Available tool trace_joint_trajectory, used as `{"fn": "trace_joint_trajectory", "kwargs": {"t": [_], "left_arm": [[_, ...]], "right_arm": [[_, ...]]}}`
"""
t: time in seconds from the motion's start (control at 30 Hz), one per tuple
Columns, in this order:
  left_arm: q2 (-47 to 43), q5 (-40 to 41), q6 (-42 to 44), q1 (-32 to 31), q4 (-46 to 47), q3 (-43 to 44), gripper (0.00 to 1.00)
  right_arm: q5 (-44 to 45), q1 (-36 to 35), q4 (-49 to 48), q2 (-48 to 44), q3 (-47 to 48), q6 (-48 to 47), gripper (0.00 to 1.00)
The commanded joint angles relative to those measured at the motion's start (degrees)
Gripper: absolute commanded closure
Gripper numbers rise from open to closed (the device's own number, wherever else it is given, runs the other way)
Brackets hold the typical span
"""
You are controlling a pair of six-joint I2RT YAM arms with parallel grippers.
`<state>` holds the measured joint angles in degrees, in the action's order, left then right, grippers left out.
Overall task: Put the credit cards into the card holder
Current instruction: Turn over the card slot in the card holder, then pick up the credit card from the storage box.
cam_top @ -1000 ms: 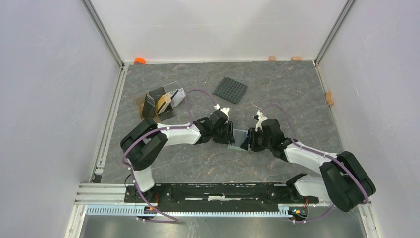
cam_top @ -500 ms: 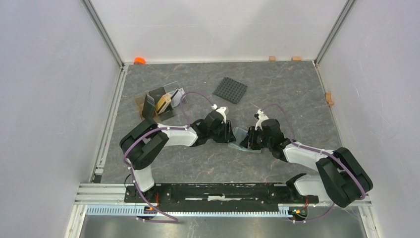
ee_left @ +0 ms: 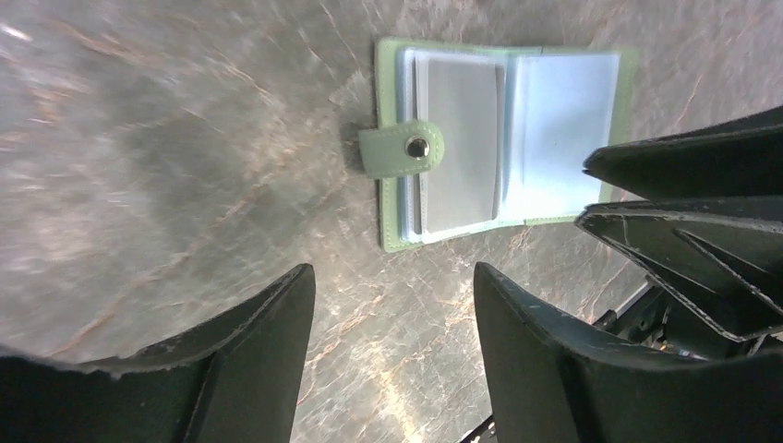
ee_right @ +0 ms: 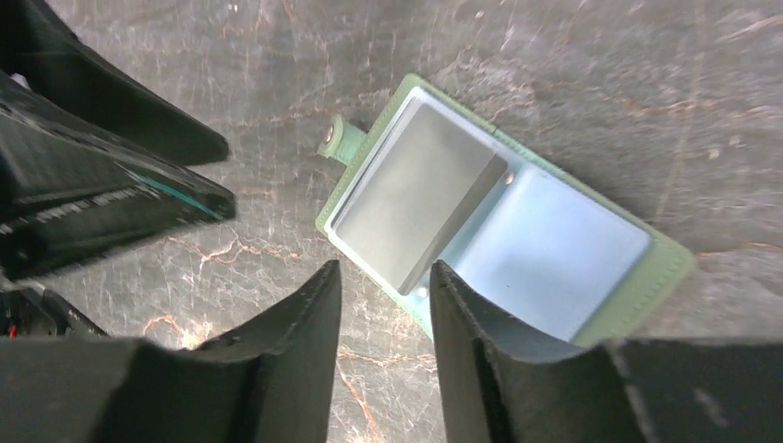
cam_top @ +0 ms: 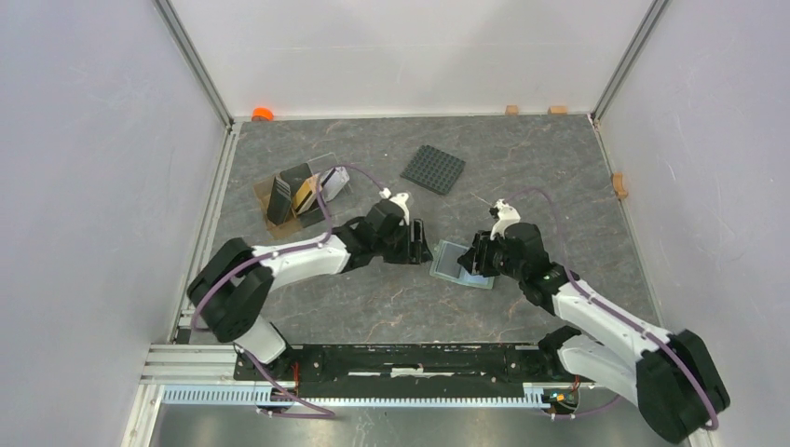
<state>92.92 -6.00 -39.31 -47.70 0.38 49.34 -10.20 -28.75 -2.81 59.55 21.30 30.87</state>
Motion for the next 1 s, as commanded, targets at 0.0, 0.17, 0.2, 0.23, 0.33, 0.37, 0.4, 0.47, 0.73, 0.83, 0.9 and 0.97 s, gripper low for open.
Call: {"fn": "trace_joint_trajectory", "kwargs": {"t": [0.0, 0.17, 0.2, 0.23, 0.33, 0.37, 0.4, 0.47, 0.73, 0.83, 0.9, 0.97], "left_arm": [[-7.7, 2.2, 4.6, 3.9, -12.3, 4.8, 0.27], [-12.4, 3.5, 11.1, 12.3, -30.7, 13.9, 0.14], [-12.9, 4.3, 12.7, 15.0, -34.0, 15.4, 0.12], [-13.4, 5.6, 13.9, 18.0, -36.2, 17.1, 0.1], [-13.6, 12.2, 18.5, 24.9, -40.5, 20.3, 0.05], [-13.2, 14.4, 19.9, 27.2, -41.4, 21.3, 0.04], [-12.4, 16.5, 21.1, 28.9, -41.8, 21.8, 0.03], [-10.9, 18.7, 22.7, 33.2, -41.9, 22.5, 0.03], [-5.0, 17.8, 24.2, 42.2, -35.2, 20.7, 0.03], [-1.2, 18.5, 24.5, 43.3, -34.7, 21.8, 0.04], [0.9, 18.8, 24.1, 44.3, -35.1, 22.7, 0.05], [2.2, 18.6, 23.5, 45.5, -34.6, 23.0, 0.05]], "right_arm": [[6.8, 0.1, 8.6, -6.6, 4.6, -4.7, 0.52], [11.2, 0.2, 13.8, -11.8, 7.2, -7.5, 0.43], [11.8, 0.2, 14.3, -12.5, 7.5, -7.8, 0.42], [12.0, 0.2, 14.6, -13.5, 7.6, -8.1, 0.4], [11.9, 0.3, 14.5, -15.5, 7.3, -8.5, 0.36], [11.7, 0.2, 14.4, -15.8, 7.0, -8.6, 0.35], [11.2, 0.3, 14.2, -16.1, 6.8, -8.7, 0.35], [10.5, 0.3, 13.9, -16.2, 6.3, -8.9, 0.34], [7.8, 0.3, 13.1, -15.7, 5.0, -9.9, 0.33], [7.7, 0.3, 12.8, -15.4, 4.9, -10.1, 0.33], [7.4, 0.4, 12.5, -15.1, 4.7, -10.0, 0.33], [7.2, 0.4, 12.3, -14.9, 4.6, -10.0, 0.33]]}}
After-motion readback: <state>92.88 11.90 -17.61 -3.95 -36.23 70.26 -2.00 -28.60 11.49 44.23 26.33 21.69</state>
